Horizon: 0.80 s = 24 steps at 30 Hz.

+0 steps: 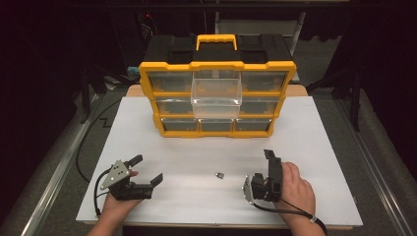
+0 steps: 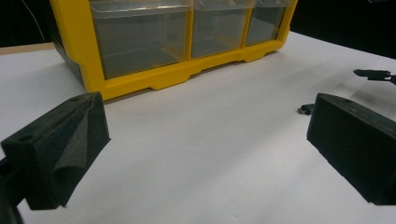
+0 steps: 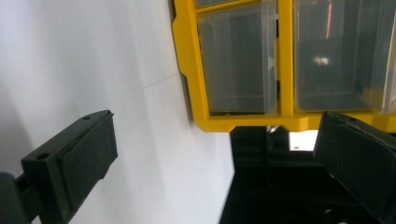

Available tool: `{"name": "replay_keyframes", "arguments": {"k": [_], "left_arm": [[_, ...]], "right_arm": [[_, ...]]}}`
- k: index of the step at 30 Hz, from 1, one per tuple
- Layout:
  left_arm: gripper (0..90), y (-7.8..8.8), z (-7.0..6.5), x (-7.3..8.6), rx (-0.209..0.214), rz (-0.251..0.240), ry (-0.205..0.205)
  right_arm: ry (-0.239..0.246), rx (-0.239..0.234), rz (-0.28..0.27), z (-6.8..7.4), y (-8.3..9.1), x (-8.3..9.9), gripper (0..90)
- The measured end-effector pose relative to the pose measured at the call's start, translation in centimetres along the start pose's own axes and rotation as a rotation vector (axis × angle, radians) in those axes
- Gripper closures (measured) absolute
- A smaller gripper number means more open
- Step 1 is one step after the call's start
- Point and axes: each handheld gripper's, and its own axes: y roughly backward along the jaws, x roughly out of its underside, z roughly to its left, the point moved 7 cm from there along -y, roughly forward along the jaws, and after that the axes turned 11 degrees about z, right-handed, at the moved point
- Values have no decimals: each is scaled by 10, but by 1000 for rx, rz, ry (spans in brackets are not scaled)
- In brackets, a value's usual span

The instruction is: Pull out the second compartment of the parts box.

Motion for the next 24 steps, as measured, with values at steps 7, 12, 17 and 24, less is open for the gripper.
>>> {"name": "replay_keyframes", "arguments": {"k": [7, 12, 17, 24], "left_arm": [[4, 0, 0, 0, 3, 0, 2], [4, 1, 0, 0, 0, -4, 3], [4, 2, 0, 0, -1, -4, 4], [4, 2, 0, -1, 7, 1, 6]], "right_arm": [[-187, -108, -6, -1, -3, 9, 0], [-314, -191, -20, 1, -4, 16, 0], [-509, -308, -38, 6, -4, 21, 0], [-750, -454, -74, 11, -3, 30, 0]]}}
